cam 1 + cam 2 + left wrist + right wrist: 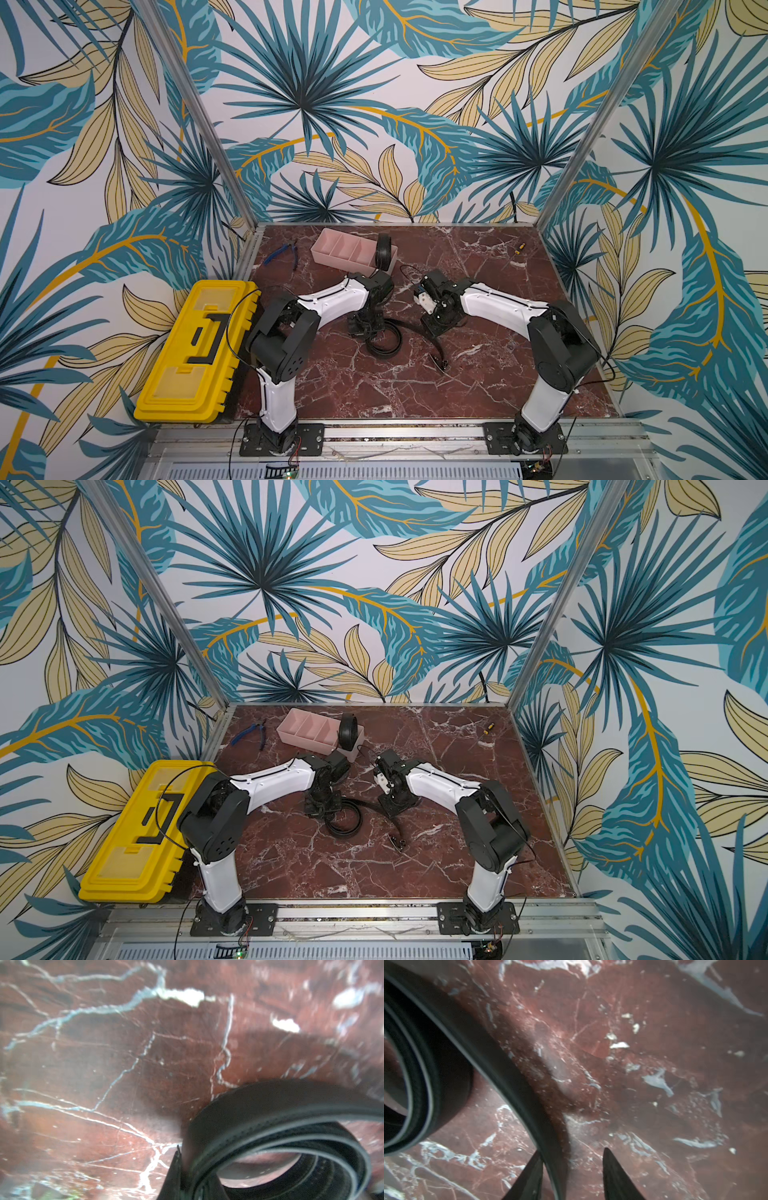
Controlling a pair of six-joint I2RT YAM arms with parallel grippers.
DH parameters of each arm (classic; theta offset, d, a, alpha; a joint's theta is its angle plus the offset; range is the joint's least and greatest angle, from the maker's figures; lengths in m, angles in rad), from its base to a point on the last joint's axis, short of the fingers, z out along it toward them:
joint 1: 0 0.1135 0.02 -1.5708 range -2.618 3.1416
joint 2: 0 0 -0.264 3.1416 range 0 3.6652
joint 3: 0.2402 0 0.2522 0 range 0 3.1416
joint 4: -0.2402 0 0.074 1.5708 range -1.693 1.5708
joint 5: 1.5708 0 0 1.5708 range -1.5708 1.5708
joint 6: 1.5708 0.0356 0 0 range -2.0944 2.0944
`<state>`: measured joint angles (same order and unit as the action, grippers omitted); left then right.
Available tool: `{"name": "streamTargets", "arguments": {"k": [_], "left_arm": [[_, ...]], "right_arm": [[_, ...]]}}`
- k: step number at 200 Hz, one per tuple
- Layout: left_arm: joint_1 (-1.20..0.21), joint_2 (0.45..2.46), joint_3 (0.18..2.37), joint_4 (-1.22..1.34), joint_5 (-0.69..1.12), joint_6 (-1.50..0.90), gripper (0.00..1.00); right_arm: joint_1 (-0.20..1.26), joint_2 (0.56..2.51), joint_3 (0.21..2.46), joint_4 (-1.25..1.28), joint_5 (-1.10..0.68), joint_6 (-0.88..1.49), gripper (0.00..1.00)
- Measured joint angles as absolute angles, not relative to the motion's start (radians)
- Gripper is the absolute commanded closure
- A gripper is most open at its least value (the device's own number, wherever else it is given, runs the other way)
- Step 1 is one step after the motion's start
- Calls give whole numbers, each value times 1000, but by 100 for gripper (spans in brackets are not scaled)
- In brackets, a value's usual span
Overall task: Place the belts into the storage roll
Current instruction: Roll the belt at the center of the board.
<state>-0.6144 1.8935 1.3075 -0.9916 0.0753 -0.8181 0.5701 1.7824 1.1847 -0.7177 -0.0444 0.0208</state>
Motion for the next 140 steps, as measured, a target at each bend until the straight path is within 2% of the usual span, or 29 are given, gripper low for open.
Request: {"name": "streamTargets", "arguments": {"k": [23, 56, 99, 140], "left_arm": [[-614, 1897, 1312, -991, 87, -899, 100], [-614, 1897, 1314, -989, 97, -1017, 100], [-615, 1897, 1313, -976, 128, -1171, 100], [-625, 1897, 1298, -932, 174, -1337, 100]], "right_arm": [[560, 1782, 1194, -740, -41, 34, 77], [554, 1782, 1177, -752, -45, 72, 82], [552, 1783, 1160, -756, -57, 139, 85], [550, 1786, 1151, -756, -123, 199, 81]]}}
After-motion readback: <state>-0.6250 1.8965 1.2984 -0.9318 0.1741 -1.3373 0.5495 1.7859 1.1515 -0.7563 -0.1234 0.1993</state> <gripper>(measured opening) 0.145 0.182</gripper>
